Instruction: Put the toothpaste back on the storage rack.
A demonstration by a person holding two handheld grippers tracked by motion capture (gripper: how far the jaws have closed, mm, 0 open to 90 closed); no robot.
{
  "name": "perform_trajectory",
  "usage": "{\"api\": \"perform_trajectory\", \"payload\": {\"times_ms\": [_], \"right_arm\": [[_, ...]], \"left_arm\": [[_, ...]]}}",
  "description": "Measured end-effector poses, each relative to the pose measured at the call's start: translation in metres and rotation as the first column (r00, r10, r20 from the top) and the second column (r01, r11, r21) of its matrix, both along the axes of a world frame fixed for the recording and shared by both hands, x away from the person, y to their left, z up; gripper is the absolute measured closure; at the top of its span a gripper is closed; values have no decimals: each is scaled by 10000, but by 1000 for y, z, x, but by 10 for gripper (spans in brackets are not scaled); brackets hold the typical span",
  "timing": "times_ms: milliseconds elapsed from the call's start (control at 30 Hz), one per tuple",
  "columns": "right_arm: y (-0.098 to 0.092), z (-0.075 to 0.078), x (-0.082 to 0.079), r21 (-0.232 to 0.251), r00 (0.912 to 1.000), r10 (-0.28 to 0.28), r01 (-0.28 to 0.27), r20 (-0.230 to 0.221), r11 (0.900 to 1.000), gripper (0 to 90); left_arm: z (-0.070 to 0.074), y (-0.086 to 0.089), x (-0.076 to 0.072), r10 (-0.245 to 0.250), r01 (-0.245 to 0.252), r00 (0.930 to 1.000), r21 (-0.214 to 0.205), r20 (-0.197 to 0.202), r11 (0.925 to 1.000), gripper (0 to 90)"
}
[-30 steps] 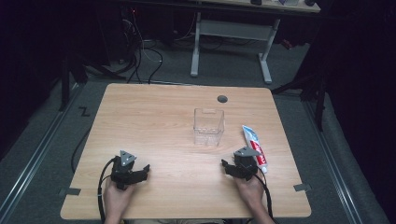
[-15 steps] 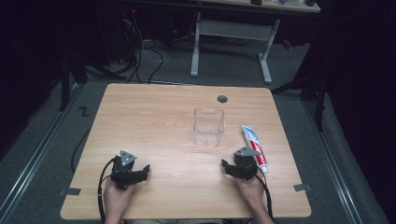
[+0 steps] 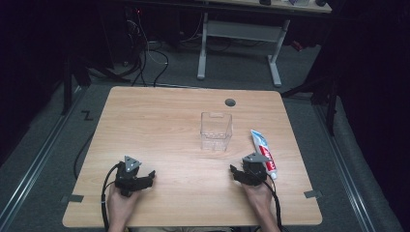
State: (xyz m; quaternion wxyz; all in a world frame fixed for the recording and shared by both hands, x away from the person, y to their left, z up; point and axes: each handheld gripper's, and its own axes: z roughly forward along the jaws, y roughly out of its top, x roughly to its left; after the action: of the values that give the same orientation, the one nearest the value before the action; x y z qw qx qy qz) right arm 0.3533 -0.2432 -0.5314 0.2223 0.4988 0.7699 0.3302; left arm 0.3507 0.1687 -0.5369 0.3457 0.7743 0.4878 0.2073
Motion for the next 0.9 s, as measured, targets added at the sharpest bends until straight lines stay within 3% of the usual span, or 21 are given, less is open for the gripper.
{"api": "perform_trajectory", "payload": {"times_ms": [500, 900], "right_arm": [[-8, 4, -8, 945, 9997, -170, 154, 161, 9954, 452], [-15, 9, -18, 1179, 9994, -179, 142, 303, 9929, 477]], "left_arm": [[0, 0, 0, 2, -2, 10000, -4, -2, 10000, 222], [0, 0, 0, 5, -5, 10000, 2, -6, 10000, 223]]}}
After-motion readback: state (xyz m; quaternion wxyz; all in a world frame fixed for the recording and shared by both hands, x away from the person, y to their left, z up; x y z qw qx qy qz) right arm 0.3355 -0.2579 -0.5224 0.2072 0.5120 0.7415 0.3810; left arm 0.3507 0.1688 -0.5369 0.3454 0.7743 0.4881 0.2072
